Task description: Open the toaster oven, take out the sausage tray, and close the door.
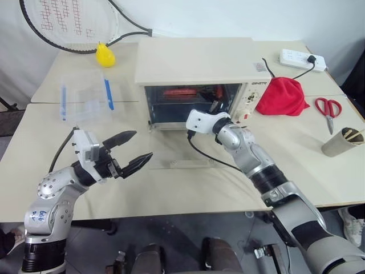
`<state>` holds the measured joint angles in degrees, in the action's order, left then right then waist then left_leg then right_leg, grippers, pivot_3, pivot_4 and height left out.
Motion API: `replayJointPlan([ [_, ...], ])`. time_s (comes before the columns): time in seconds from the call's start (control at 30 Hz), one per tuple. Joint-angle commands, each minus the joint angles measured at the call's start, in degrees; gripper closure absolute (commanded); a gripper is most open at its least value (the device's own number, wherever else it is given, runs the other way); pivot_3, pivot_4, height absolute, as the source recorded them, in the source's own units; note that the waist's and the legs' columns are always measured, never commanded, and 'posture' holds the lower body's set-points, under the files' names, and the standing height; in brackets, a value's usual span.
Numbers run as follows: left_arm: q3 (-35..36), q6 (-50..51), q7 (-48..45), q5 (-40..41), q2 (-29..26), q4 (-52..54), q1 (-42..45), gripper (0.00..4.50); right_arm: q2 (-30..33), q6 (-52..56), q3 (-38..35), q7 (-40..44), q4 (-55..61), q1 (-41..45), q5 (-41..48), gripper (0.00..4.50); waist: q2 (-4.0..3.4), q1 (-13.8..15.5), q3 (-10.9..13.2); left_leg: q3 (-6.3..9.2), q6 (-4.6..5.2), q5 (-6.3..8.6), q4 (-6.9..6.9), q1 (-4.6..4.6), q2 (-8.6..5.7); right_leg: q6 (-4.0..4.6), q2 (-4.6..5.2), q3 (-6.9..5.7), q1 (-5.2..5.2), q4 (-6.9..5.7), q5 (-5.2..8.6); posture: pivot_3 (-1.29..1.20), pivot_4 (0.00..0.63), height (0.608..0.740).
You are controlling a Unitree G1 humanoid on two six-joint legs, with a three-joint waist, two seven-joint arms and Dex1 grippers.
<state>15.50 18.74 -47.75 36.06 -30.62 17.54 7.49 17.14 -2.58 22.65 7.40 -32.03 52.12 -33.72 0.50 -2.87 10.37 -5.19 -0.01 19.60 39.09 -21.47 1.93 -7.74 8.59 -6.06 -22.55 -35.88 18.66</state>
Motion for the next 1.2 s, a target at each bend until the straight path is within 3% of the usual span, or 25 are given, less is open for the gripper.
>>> replayJointPlan([
  [0.03,-0.25,-0.35,-0.17,1.08,-0.19,1.15,1.04,0.0,-0.68,-1.58,0.01,-2.43,-1.91,2.74,-0.85,1.89,0.0,-0.15,0.0,0.0,0.0,0.0,0.0,-0.01,-0.01,0.0,0.01,0.0,0.0,0.0,0.0,0.0,0.15,0.74],
  [0.3,-1.21,-0.26,-1.4,1.02,-0.24,-1.34,3.48,0.0,-0.84,-3.49,0.23,-3.34,-3.6,4.69,-1.96,4.37,0.0,-0.56,0.0,0.01,0.0,0.0,-0.03,-0.01,0.0,0.0,-0.01,0.0,-0.01,0.0,0.0,0.0,0.15,0.74],
  [0.6,-1.73,-0.65,-3.36,0.94,-0.04,-9.08,11.91,0.0,1.88,-6.89,-1.09,-0.79,3.23,4.82,-1.31,4.37,0.01,-0.58,0.0,0.0,-0.01,0.0,-0.09,-0.08,-0.01,0.0,-0.01,-0.02,-0.11,0.01,0.0,0.0,0.15,0.74],
  [0.97,-4.64,-8.73,-8.0,-4.22,2.93,-31.18,30.45,0.0,2.96,-9.81,-0.95,2.16,6.16,5.18,-1.27,4.37,0.02,-1.06,0.01,-0.03,0.0,-0.01,-0.15,-0.16,-0.03,0.0,-0.02,-0.18,-0.21,0.02,0.0,0.0,0.15,0.74],
  [1.2,-4.07,-9.35,-9.38,-3.83,3.56,-34.78,33.42,0.0,4.2,-10.61,-0.77,6.52,10.55,2.83,-0.74,4.37,0.02,-1.91,0.01,0.08,0.01,0.0,-0.24,-0.2,-0.03,-0.01,-0.01,-0.32,-0.24,0.01,0.0,0.0,0.15,0.74],
])
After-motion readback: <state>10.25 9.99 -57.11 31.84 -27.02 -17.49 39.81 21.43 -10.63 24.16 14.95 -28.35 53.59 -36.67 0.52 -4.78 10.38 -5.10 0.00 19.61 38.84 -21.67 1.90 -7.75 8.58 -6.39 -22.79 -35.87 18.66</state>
